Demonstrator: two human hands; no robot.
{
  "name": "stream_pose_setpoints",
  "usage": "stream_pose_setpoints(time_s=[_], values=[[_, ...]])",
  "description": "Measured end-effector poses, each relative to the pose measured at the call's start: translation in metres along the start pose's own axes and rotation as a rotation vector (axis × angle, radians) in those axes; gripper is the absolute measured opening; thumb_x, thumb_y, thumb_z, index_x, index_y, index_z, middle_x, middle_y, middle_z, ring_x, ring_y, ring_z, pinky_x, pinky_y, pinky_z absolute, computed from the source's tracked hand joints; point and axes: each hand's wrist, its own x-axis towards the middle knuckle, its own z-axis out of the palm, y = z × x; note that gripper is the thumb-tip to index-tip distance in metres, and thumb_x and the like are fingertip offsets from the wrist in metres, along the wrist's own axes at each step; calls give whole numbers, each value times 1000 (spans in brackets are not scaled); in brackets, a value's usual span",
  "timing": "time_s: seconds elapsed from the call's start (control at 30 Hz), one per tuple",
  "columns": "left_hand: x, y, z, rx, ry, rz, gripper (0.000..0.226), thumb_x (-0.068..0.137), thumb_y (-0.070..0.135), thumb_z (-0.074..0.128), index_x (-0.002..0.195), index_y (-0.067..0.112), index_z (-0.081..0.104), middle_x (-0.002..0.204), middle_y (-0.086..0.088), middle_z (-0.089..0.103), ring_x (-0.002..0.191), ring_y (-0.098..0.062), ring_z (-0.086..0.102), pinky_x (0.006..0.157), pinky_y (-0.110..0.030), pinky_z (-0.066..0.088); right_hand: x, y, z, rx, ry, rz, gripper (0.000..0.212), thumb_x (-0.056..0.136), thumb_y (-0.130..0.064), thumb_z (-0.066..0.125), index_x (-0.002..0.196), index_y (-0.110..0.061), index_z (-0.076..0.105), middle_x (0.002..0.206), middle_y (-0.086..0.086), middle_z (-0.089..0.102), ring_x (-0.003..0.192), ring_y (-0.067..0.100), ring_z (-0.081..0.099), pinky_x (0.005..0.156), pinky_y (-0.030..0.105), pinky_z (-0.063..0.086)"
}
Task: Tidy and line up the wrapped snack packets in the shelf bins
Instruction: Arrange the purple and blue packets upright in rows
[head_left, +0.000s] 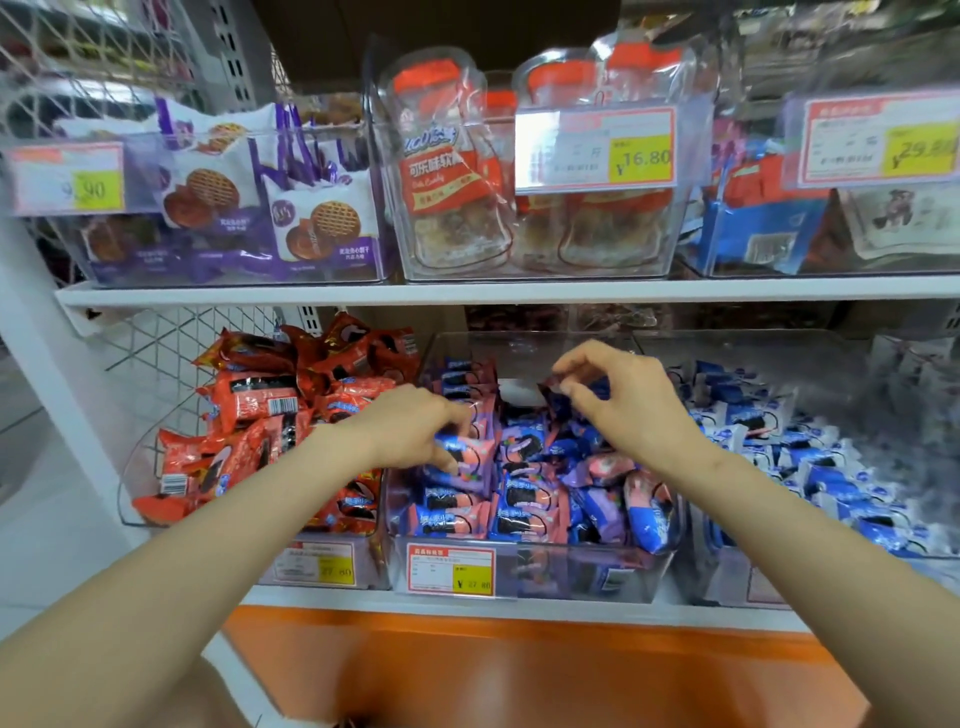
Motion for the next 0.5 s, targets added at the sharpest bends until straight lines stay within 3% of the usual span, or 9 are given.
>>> stream_pose_setpoints(time_s=[0.07,0.17,0.3,0.5], values=[[7,1,11,63,-35,29,46,81,45,65,121,24,54,119,0,59,109,-24,54,78,-29,35,-2,0,1,2,-37,-12,12,89,-11,60,98,-17,65,90,-2,68,89,13,62,85,35,49],[17,1,16,206,-8,20,51,83,48,62,127,26,52,125,2,58,116,-20,52,89,-30,32,-4,-3,3,7,-80,-34,13,90,-12,58,99,-16,66,95,-1,68,92,15,61,86,38,49],[26,1,11,321,-23,-3,47,83,50,60,121,23,58,120,0,58,112,-22,54,91,-30,31,-7,-7,1,10,-93,-88,14,90,-10,57,98,-16,67,95,-2,68,91,17,61,84,41,49],[37,-1,6,355,-83,-42,47,81,53,62,114,19,62,113,-3,63,105,-25,58,82,-29,37,-7,-1,-3,2,-103,-74,14,90,-9,57,95,-18,67,96,-1,67,89,17,62,80,38,51]])
